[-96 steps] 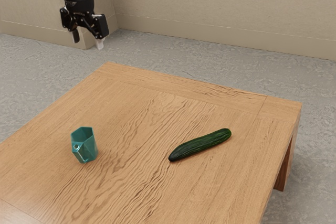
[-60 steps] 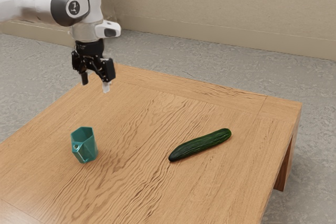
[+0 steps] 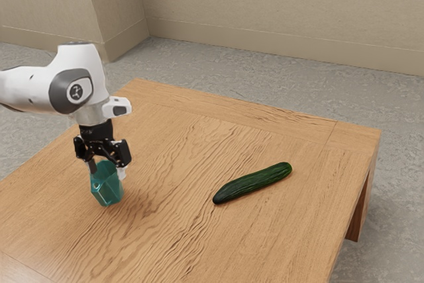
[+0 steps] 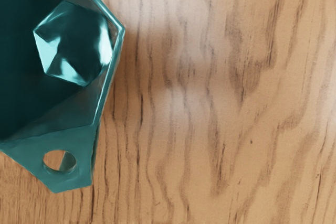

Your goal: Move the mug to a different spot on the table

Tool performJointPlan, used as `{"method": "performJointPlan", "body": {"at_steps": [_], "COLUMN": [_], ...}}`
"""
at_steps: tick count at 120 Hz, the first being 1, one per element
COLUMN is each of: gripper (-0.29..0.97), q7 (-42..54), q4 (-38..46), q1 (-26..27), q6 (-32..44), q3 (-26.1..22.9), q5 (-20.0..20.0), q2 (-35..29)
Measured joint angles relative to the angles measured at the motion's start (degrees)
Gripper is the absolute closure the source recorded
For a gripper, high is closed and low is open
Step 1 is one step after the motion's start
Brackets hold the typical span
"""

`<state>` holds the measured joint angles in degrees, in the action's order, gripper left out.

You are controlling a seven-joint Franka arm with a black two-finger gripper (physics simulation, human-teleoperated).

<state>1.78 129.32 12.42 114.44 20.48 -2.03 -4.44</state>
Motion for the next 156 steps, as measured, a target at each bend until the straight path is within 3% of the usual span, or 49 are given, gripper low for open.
{"method": "performJointPlan", "body": {"at_steps": [12,34,72,106,140,156], "gripper": [0.0,0.0,0.01,0.4,0.55,0.59], "q7": [-0.41,0.16,0.98,1.43,0.11,-0.45], "q4": [4.63,9.16,11.21,11.23,11.22,11.11], "q1": [-1.23,-0.76,-0.78,-1.01,-4.33,-3.1], "q6": [4.45,14.79,23.31,25.64,26.32,26.33], "q3": [3.17,4.0,4.04,4.0,0.7,1.87], "q5": [1.82,2.12,-1.53,-1.99,-0.9,-0.54], "q2": [-0.3,0.62,3.87,4.23,4.26,4.0]}}
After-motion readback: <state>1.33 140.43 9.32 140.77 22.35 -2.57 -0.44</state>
